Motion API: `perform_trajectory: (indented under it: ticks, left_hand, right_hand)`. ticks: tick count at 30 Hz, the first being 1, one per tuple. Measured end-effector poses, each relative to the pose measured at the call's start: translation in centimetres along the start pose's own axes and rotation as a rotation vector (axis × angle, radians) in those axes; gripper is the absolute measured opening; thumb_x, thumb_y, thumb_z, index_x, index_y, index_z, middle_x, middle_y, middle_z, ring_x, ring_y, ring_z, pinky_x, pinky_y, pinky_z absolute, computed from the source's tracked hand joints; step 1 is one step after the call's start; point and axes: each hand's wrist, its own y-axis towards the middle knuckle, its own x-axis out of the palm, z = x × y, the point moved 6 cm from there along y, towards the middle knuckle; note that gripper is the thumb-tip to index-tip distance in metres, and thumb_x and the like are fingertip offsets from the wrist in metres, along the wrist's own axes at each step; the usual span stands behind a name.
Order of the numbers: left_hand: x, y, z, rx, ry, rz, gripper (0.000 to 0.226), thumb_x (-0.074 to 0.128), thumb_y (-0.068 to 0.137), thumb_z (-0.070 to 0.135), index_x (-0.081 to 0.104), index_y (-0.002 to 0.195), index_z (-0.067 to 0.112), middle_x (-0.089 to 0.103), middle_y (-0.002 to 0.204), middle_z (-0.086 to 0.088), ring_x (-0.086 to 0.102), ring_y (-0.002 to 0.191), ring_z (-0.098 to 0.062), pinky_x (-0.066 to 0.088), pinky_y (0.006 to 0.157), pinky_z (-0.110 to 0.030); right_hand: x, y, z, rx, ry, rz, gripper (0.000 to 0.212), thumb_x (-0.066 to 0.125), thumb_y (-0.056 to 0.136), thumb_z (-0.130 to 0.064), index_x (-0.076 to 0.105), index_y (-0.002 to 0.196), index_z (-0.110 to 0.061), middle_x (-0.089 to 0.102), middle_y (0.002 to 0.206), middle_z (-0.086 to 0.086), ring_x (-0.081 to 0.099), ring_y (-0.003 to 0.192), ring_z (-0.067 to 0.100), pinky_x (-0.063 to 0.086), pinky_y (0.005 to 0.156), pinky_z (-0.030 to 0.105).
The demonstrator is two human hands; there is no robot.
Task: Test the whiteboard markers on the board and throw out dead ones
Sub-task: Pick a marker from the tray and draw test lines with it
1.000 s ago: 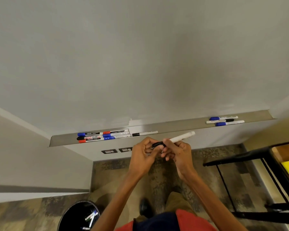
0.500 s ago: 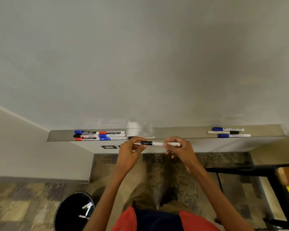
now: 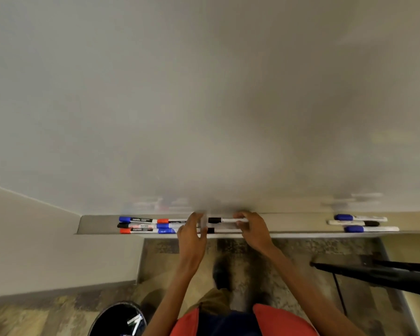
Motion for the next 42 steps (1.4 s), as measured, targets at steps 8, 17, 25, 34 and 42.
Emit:
perform_trajectory:
  ticks: [8,17,25,34,42]
  left_hand:
    - [1.4,0.5,-4.3,0.014,0.311,-0.291,0.052,0.046,0.104,0.026,0.031,0.153,0.021,0.011,0.166,-0.003,0.0,0.153,-0.016,0.001,0.125,-0.038]
    - [1.5,1.1,-4.5,0.067,0.376,-0.307,0.048,0.052,0.1,0.02,0.042,0.147,0.025,0.025,0.163,0.0,0.01,0.153,-0.015,-0.003,0.122,-0.053]
    - [2.2,1.2,-2.0,0.153,0.257,-0.266,0.043,0.054,0.099,0.014,0.05,0.141,0.019,0.042,0.154,-0.004,0.029,0.148,-0.018,0.009,0.124,-0.05]
    - [7.1,-0.2,3.6,0.269,0.167,-0.252,0.032,0.061,0.093,0.012,0.061,0.125,0.019,0.063,0.126,-0.002,0.057,0.119,-0.022,0.038,0.11,-0.043]
    - [15.5,-2.0,10.1,0.345,0.191,-0.435,0.036,0.051,0.1,0.025,0.052,0.137,0.022,0.062,0.128,-0.003,0.057,0.116,-0.022,0.041,0.105,-0.034]
  right_hand:
    - [3.0,0.8,1.1,-0.02,-0.176,-0.058,0.021,0.062,0.094,-0.017,0.068,0.113,-0.024,0.062,0.12,0.001,0.05,0.121,0.02,0.041,0.103,0.04]
    - [3.6,-0.3,0.5,-0.053,-0.249,-0.022,0.031,0.058,0.095,-0.019,0.066,0.124,-0.028,0.065,0.122,-0.006,0.049,0.122,0.018,0.032,0.09,0.031]
    - [1.6,-1.4,1.1,-0.066,-0.203,0.076,0.036,0.06,0.093,-0.015,0.064,0.126,-0.028,0.065,0.124,-0.008,0.052,0.12,0.014,0.033,0.092,0.027]
    - [-5.5,-3.0,3.9,0.005,-0.153,0.211,0.032,0.066,0.089,-0.013,0.068,0.119,-0.023,0.068,0.115,0.002,0.061,0.108,0.022,0.048,0.094,0.039]
    - [-14.8,-6.0,9.6,0.091,-0.152,0.336,0.023,0.066,0.092,-0.012,0.07,0.114,-0.017,0.069,0.114,0.005,0.062,0.103,0.019,0.048,0.092,0.032]
